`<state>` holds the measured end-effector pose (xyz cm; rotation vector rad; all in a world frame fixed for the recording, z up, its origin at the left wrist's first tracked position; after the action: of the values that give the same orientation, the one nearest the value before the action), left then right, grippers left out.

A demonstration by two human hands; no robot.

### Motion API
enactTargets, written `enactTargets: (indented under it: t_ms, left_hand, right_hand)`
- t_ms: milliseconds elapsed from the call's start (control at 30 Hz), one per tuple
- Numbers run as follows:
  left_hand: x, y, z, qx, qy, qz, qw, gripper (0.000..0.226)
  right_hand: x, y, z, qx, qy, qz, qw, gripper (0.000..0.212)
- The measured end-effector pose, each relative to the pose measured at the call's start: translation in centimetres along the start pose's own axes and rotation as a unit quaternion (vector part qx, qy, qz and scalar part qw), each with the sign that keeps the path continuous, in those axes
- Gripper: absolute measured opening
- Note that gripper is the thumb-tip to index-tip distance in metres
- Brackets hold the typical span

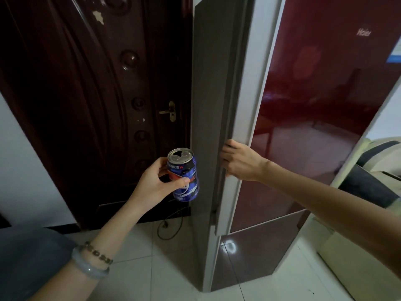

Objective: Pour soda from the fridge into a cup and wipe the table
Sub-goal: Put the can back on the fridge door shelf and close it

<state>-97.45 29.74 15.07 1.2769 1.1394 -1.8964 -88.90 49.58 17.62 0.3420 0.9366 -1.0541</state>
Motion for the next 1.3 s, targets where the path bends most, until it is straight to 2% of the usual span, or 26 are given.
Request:
enactTargets:
  t_ms: [133,233,433,567,733,900,1133,1300]
  left_hand:
    - [-1.4,1.6,-1.3,0.016,0.014,-0.009,1.0,0.058]
    - [-2.6,3.1,-2.9,0.03,0.033,-0.016,0.999,0.06]
    - [-5.8,7.8,-7.3,0.073,0.055,-0.019,0.996,0.06]
    - [-8.0,11.6,-10.9,0.121,0.07,-0.019,0.99,0.062]
    - [-10.3,16.3,-15.2,0.173,0.065,-0.026,0.982,0.06]
    - [-12.2,19.6,-18.8,0.218,0.086,-0.029,0.972,0.06]
    - [-14.9,22.8,-23.9,0.264,0.108,-0.055,0.957,0.062]
    - [-16.8,24.0,-28.0,0.301,0.123,-0.078,0.942,0.064]
  right_hand:
    - [1.8,3.9,3.7,-0.067,-0.008,-0.013,0.998,0.023]
    - [3.0,7.1,6.4,-0.118,-0.016,-0.025,0.993,0.018]
    - [5.4,14.5,11.9,-0.13,-0.031,-0.065,0.989,0.023]
    - [6.9,19.8,14.6,-0.088,-0.023,-0.129,0.987,0.019]
    - [8.3,26.8,17.1,0.001,0.005,-0.198,0.98,0.037]
    - [8.7,33.4,19.8,0.052,0.022,-0.28,0.958,0.046]
    - [9.4,42.2,21.3,0.146,0.002,-0.427,0.893,0.078]
    - [9.0,46.5,20.9,0.188,-0.014,-0.502,0.844,0.082]
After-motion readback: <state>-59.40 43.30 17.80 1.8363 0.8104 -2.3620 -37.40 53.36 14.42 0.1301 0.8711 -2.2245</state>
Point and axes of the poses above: each hand's wrist, its own y-axis away from the middle knuckle, its own z-axis out of the back of the hand, x = y × z, the point moved 5 cm from there along -y, towards the middle knuckle, and after that the axes turned 14 degrees about -x, right-handed, at the moved point
